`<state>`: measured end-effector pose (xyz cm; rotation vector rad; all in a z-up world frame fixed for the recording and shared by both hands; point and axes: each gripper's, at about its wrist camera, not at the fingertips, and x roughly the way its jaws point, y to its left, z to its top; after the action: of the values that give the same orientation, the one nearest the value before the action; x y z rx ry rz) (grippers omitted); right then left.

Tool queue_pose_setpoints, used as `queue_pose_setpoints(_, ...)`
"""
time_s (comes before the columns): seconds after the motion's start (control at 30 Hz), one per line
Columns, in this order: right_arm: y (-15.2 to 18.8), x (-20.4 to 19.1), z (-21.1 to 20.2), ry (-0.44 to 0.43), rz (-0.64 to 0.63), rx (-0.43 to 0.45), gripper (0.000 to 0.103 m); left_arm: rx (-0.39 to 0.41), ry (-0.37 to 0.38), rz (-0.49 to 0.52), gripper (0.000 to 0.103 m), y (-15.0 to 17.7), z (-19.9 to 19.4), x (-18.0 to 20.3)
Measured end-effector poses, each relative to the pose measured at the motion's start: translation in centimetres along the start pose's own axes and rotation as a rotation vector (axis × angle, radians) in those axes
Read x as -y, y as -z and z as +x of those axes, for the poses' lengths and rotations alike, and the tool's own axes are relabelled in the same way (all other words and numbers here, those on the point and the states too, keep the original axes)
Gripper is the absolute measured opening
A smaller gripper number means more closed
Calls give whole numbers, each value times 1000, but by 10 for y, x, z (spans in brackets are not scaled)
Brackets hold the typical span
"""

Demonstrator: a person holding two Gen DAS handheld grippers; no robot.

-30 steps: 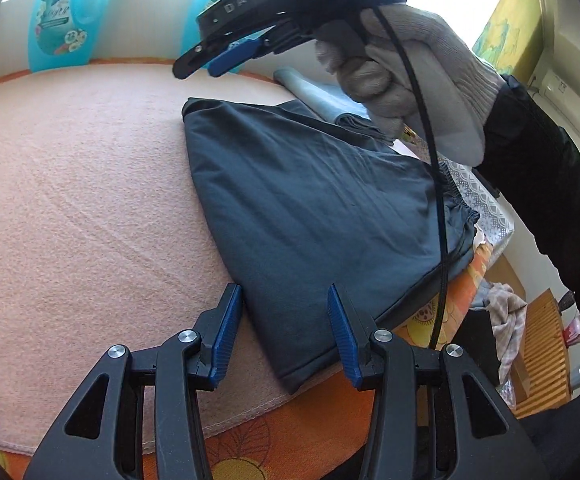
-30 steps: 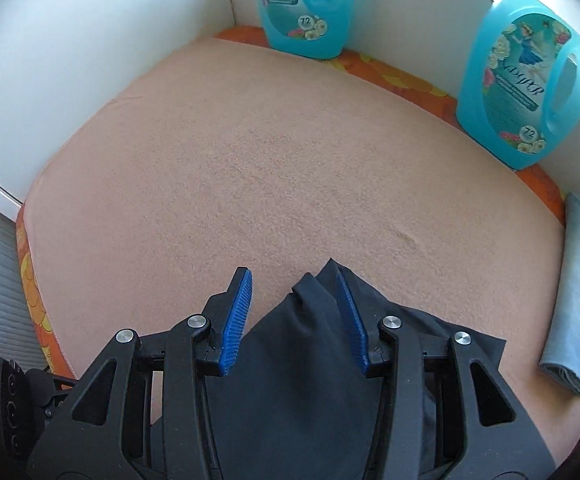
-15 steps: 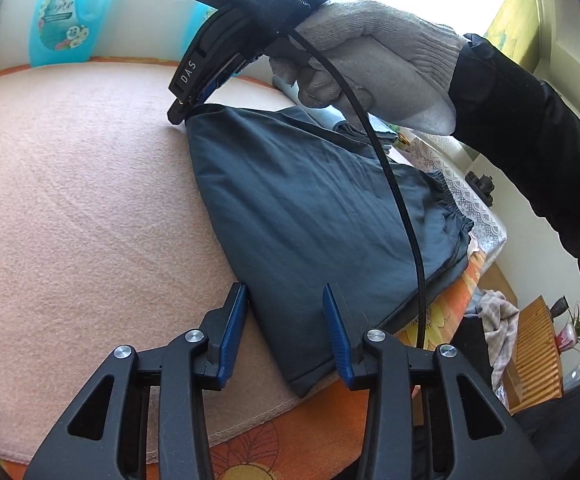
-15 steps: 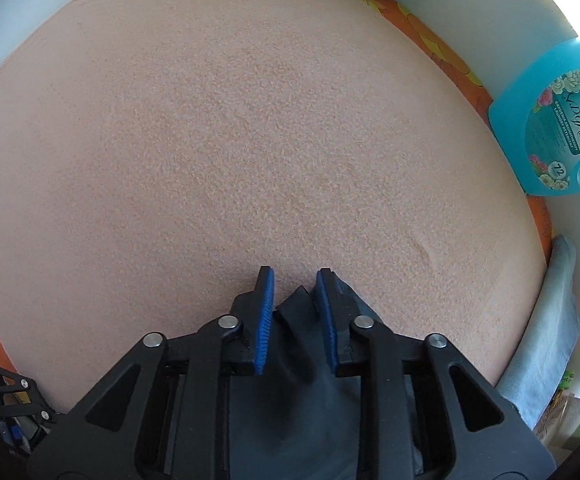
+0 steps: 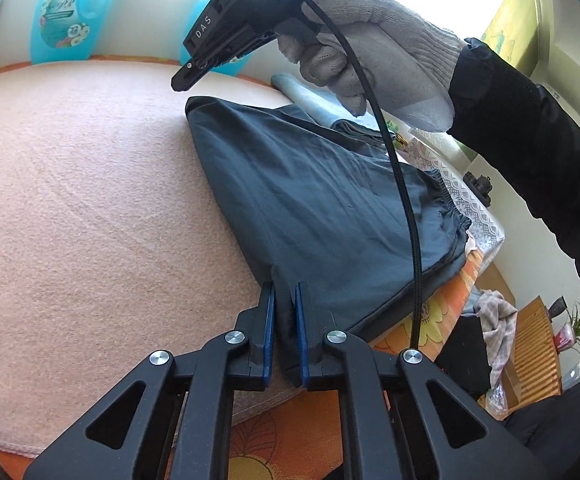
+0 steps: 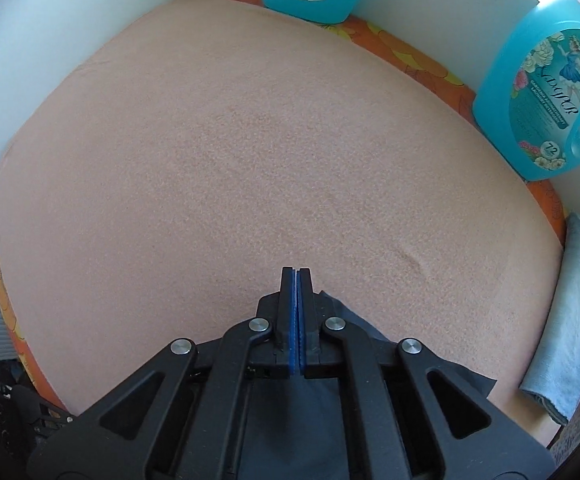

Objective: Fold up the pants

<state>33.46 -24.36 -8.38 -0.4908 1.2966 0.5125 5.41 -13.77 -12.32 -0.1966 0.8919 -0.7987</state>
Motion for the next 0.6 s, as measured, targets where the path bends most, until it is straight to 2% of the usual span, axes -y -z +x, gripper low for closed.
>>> queue_pose_setpoints(0.07, 2, -12, 4, 32, -22, -12, 29, -2, 1, -3, 8, 0, 1, -1)
queue_pose_setpoints(0.1, 2, -13, 6, 44, -32, -18, 31, -1, 2, -4, 8, 0, 1, -1)
queue_pose_setpoints(0.17, 2, -12, 10, 31, -34, -45, 31, 0, 3, -5, 8, 0, 1, 0)
queue_pose_setpoints(0.23, 2, -11, 15, 58, -47, -67, 31, 0, 1, -4, 8, 0, 1, -1)
queue_pose_setpoints(0.3, 4, -10, 20, 61, -50, -78, 22, -1, 2, -3, 8, 0, 1, -1)
queue_pose_setpoints(0.33, 5, -9, 21, 75, -46, -79, 6, 0, 2, -2, 8, 0, 1, -1)
queue_pose_setpoints(0.37, 6, -9, 21, 88, -44, -76, 4, 1, 1, -1, 8, 0, 1, 0)
queue_pose_setpoints(0.5, 16, -7, -3, 84, -2, 1, 1, 16, 12, 2, 8, 0, -3, 1)
queue_pose_setpoints(0.6, 16, 16, -25, 9, 122, 77, 1, 22, 17, 22, 6, 2, -4, 6)
